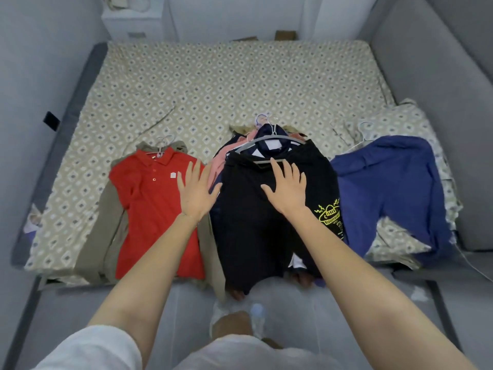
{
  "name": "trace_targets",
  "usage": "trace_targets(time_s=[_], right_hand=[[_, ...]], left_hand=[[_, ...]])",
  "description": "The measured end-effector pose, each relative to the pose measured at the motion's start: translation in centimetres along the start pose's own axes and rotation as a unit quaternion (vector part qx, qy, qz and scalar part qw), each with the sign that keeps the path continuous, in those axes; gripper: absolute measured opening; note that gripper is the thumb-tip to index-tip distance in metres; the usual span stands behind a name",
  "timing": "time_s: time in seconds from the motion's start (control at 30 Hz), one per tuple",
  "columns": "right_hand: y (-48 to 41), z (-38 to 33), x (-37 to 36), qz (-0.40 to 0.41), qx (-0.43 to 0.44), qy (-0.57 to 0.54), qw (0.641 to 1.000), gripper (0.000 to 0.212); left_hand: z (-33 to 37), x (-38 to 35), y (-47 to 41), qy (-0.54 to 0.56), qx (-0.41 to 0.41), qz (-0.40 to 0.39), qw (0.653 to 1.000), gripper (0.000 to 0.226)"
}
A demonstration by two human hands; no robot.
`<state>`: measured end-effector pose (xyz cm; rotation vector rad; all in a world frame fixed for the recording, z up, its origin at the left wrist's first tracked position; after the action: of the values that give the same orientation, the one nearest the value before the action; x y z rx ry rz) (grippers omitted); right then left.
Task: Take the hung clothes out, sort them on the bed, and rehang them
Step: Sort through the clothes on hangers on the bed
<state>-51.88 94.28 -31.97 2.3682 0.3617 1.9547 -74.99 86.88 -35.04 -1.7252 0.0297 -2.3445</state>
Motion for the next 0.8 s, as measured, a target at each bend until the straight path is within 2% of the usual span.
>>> trace_targets(time_s=[0.2,0.43,0.8], right_hand=[[-2.2,3.5,1.0,-0.023,-0.045,-0.014,0.999,0.075],[-8.3,5.3,0.9,-0.03,-0.071,-0.026,0.997,0.075],[-18.6,7.6,-4.6,-0.095,-0.082,-0.014,0.992,0.072]], left_hand=[[2.0,-1.5,-1.0,-0.007,0.0,-0.048,0.999,0.068],[1.6,-4.9,-6.6,0.017,0.018,-0.085,0.996,0.068],[0.8,-12.4,-15.4,0.015,0.0,-0.147,0.989,0.065]])
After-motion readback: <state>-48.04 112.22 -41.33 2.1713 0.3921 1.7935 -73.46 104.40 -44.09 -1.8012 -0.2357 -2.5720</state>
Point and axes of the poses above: each hand's wrist, its own y-axis away from the middle knuckle, its own x-axis out of the back of the hand, z = x × y, the point moved 3 cm from there along -y, towards the middle knuckle, and after that the axes turned 10 degrees about -x, right-handed, at the moved point
